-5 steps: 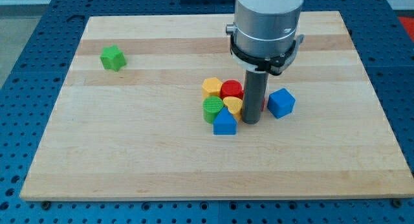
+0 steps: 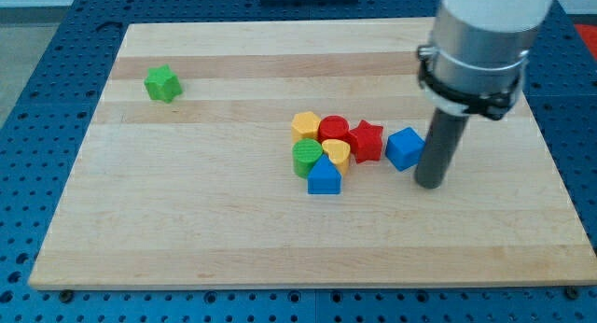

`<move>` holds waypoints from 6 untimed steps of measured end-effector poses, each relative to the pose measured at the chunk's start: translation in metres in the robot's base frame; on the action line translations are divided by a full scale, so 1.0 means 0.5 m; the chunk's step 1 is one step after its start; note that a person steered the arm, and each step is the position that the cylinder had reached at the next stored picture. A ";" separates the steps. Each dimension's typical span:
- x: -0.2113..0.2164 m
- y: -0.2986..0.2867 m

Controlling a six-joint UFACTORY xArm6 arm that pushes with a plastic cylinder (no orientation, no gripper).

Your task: Move blue cube closer to yellow heart

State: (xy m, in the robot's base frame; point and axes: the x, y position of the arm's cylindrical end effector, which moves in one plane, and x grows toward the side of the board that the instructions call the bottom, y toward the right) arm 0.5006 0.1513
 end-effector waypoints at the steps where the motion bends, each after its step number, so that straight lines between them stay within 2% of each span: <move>1: -0.047 0.047; 3: -0.157 0.049; 4: -0.154 0.038; 6: -0.073 0.036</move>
State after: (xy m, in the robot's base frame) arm 0.4643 0.1693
